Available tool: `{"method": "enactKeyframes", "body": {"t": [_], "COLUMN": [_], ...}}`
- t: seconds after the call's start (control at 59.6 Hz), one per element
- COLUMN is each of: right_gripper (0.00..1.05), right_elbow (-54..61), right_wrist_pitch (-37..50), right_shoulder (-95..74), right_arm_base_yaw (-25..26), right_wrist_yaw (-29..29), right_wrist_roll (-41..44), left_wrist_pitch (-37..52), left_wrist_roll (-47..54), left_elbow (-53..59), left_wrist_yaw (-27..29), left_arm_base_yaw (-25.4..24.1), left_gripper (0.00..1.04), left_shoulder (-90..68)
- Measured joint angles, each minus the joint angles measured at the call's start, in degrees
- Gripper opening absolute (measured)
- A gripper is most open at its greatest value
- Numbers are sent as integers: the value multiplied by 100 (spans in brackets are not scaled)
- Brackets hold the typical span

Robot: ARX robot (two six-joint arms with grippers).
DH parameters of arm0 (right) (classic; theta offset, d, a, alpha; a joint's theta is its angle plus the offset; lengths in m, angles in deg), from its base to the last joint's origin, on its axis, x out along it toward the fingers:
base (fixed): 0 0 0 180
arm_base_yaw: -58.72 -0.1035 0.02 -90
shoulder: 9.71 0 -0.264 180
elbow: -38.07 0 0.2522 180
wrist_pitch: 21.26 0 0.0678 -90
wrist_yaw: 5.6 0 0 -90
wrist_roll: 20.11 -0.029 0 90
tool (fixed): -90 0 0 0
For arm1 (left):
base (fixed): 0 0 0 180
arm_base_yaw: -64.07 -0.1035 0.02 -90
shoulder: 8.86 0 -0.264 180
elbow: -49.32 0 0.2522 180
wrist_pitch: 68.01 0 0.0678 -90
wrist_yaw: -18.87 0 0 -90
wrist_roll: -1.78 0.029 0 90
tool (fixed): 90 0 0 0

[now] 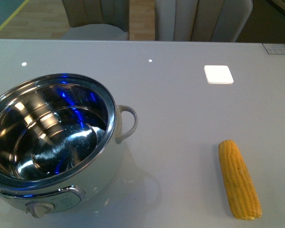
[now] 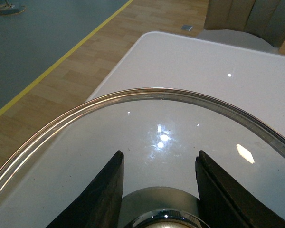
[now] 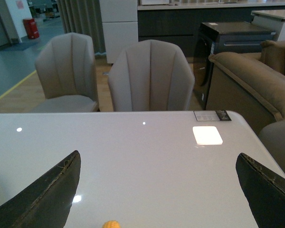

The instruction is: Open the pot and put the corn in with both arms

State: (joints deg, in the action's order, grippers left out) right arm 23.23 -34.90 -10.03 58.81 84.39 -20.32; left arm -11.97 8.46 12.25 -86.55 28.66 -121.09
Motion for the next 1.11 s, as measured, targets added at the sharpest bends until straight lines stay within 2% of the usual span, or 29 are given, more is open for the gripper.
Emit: {"method": "enactKeyframes", "body": {"t": [0.184, 0.604, 1.04, 1.107], "right_gripper": [96, 96, 96, 96], "right_elbow": [0, 0, 0, 0], "right_wrist_pitch": [0, 0, -2, -2], "right_shoulder": [0, 0, 0, 0], "right_arm_base_yaw": [0, 0, 0, 0], "right_wrist_yaw": [2, 0, 2, 0], "right_wrist_roll": [0, 0, 0, 0], "left_wrist_pitch": [551, 452, 597, 619], "left_wrist_roll": [-52, -17, 175, 188], "left_elbow": [-225, -1478, -1764, -1764], "left_wrist_yaw": [107, 258, 361, 323], "left_arm_base_yaw": [-24, -31, 7, 4], "left_gripper": [40, 40, 40, 49], "left_shoulder": [-1261, -2610, -3392, -3414]}}
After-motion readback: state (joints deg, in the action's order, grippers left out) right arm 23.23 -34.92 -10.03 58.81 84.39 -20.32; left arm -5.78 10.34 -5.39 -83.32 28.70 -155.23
